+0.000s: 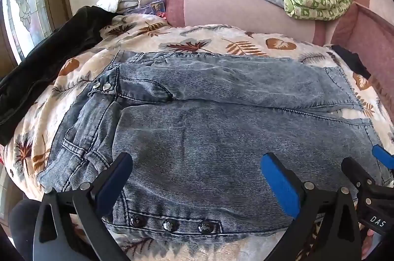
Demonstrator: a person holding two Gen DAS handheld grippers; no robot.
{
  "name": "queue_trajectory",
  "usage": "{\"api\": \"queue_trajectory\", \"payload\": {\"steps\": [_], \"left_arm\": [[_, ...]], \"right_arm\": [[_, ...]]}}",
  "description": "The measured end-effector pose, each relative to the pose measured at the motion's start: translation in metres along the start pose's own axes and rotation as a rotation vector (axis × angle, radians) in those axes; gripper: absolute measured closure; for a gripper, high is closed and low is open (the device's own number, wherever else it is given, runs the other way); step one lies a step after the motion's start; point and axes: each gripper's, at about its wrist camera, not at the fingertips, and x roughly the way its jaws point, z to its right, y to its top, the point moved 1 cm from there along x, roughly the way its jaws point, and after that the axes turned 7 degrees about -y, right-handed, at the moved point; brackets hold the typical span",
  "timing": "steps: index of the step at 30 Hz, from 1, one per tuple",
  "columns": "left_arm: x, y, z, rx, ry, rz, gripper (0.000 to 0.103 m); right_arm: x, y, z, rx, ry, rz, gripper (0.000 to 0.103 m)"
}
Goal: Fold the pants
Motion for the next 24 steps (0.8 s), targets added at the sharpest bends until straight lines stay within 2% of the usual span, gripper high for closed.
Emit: {"api": "queue_trajectory", "payload": {"steps": [3, 13, 24], "left_arm": [[-0.002, -0.001, -0.008, -0.020, -0.029, 0.032, 0.000], [-0.009, -0.006, -0.015, 0.031, -0.021, 0.124, 0.000], [-0.010, -0.010, -0.019, 0.028, -0.001, 0.141, 0.000]], "right_arm": [[0.000, 0.000, 0.002, 0.003, -0.001, 0.000, 0.000], [-0.001, -0.001, 0.005, 0.014, -0.009, 0.001, 0.000], [-0.001, 0.000, 0.001, 0.002, -0.014, 0.010, 0.000]]}}
